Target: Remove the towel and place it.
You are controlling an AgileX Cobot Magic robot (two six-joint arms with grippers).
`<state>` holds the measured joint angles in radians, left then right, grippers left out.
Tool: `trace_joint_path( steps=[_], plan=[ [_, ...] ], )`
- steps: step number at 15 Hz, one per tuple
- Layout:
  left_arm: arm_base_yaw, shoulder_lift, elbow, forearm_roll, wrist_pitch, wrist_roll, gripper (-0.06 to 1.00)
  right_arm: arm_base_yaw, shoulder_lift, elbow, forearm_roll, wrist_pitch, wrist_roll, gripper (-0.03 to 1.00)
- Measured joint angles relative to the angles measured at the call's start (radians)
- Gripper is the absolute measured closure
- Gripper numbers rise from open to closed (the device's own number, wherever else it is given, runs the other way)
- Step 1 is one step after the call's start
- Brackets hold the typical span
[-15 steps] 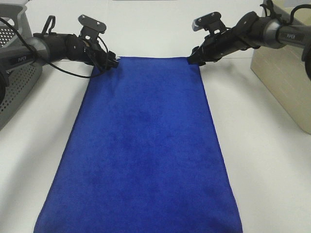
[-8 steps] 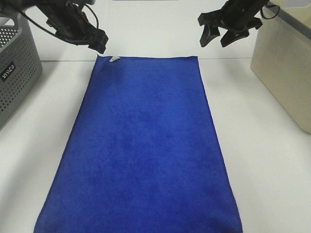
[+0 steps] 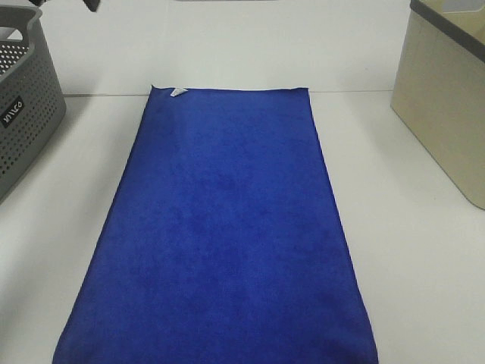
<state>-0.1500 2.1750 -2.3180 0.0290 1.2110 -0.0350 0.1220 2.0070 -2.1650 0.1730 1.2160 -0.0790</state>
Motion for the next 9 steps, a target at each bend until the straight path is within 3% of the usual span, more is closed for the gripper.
trace_joint_path(
  steps=[4,6,9],
  plan=[
    [0.171,-0.104,0.000,0.003,0.002,0.009,0.18,-0.073,-0.135,0.009,0.002,0.001,0.002,0.31],
    [0.215,-0.178,0.055,-0.019,0.001,0.041,0.18,-0.090,-0.232,0.099,0.001,0.000,0.002,0.31],
    [0.217,-0.399,0.354,-0.029,0.000,0.076,0.18,-0.090,-0.478,0.418,0.019,0.000,0.002,0.31]
  ],
)
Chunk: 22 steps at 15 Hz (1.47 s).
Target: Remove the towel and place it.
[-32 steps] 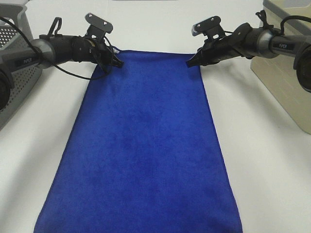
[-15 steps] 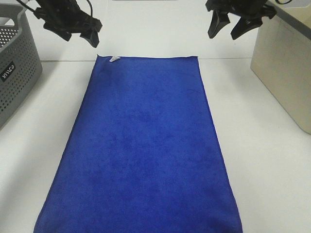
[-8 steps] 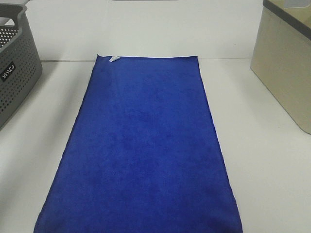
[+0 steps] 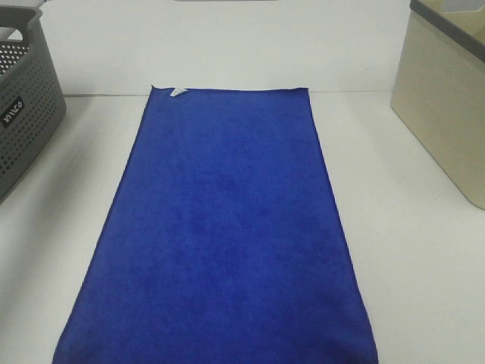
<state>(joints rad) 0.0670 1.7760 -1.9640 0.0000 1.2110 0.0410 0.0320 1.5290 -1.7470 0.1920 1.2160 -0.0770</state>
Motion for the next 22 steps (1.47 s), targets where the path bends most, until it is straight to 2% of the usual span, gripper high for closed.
trace_joint_path(
  steps=[2,4,5,8,10,13,15,17,19,21,22],
  plan=[
    [0.000,-0.196,0.290,0.039,0.000,0.004,0.18,0.000,-0.249,0.280,0.006,0.000,0.002,0.31],
    [0.000,-0.392,0.585,0.066,0.004,-0.012,0.18,0.000,-0.522,0.494,0.009,0.002,0.001,0.31],
    [0.000,-0.575,0.776,0.078,-0.001,-0.033,0.18,0.000,-0.719,0.619,0.006,0.002,-0.010,0.31],
    [0.000,-0.913,1.039,0.140,-0.052,-0.041,0.18,0.000,-1.069,0.786,-0.023,0.004,-0.025,0.31],
    [0.000,-1.121,1.134,0.187,-0.084,-0.041,0.18,0.000,-1.221,0.877,-0.037,0.004,-0.025,0.31],
    [0.000,-1.406,1.233,0.189,-0.085,-0.041,0.18,0.000,-1.373,0.980,-0.037,0.004,-0.025,0.31],
    [0.000,-1.592,1.288,0.188,-0.080,0.009,0.18,0.000,-1.458,1.034,-0.037,0.004,-0.025,0.31],
    [0.000,-1.744,1.326,0.151,-0.045,0.065,0.18,0.000,-1.524,1.082,-0.037,0.005,-0.030,0.31],
    [0.000,-1.781,1.367,0.081,-0.001,0.124,0.18,0.000,-1.534,1.146,-0.039,0.005,-0.054,0.31],
    [0.000,-1.782,1.408,0.028,-0.031,0.170,0.18,0.000,-1.534,1.210,-0.039,0.005,-0.078,0.31],
    [0.000,-1.782,1.427,0.000,-0.093,0.177,0.18,0.000,-1.534,1.238,-0.040,0.008,-0.090,0.31]
  ],
)
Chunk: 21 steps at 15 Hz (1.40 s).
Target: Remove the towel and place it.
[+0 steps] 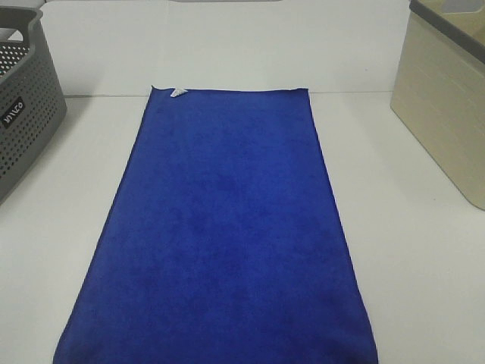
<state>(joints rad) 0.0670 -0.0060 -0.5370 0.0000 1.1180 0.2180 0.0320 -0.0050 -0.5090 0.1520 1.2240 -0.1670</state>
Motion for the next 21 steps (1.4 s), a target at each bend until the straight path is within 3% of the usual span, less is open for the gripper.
trace_joint_path(
  steps=[2,5,21],
  plan=[
    [0.000,0.000,0.017,-0.009,-0.031,-0.010,0.18,0.000,0.000,0.035,-0.001,-0.071,-0.016,0.31],
    [0.000,0.000,0.017,0.000,-0.036,-0.062,0.18,0.000,0.000,0.048,-0.003,-0.105,-0.017,0.31],
    [0.000,0.000,0.017,0.000,-0.036,-0.090,0.18,0.000,0.000,0.048,0.002,-0.107,-0.017,0.31]
  ],
)
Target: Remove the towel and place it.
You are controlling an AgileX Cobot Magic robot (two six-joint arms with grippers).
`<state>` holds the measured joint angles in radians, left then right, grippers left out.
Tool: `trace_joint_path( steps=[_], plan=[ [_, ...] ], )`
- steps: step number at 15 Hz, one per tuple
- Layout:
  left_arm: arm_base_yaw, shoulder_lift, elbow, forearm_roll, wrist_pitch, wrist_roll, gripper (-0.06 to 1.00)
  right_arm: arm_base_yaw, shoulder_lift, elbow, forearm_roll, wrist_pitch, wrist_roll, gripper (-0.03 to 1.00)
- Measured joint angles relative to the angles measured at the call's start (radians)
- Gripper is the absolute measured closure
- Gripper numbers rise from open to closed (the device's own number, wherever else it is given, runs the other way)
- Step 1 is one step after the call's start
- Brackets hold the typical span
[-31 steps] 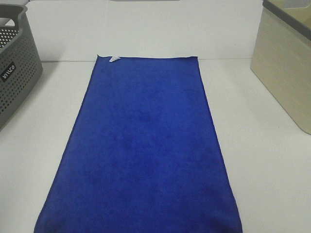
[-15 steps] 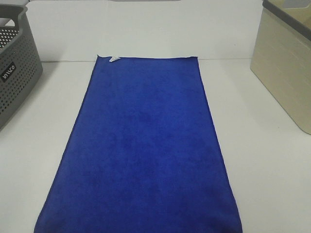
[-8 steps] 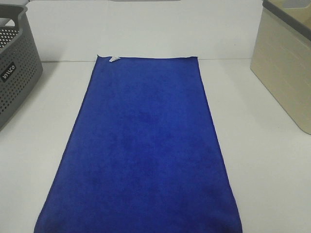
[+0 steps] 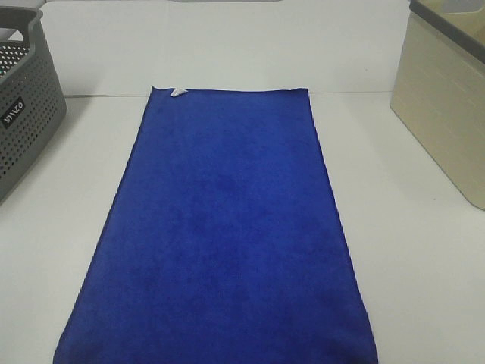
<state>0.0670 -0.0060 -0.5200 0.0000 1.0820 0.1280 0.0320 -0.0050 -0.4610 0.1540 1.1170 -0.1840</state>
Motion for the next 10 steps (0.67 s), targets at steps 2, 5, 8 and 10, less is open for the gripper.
trace_joint_path(
  steps=[2,5,8,10],
  plan=[
    [0.000,0.000,0.000,0.000,0.000,0.000,0.18,0.000,0.000,0.000,-0.001,0.000,0.000,0.31],
    [0.000,0.000,0.000,0.000,0.000,0.000,0.18,0.000,0.000,0.000,-0.002,0.000,0.000,0.31],
    [0.000,0.000,0.000,0.000,0.000,0.000,0.18,0.000,0.000,0.000,-0.002,0.000,0.000,0.31],
    [0.000,0.000,0.000,0.000,0.000,0.000,0.18,0.000,0.000,0.000,-0.002,0.000,0.000,0.31]
  ],
)
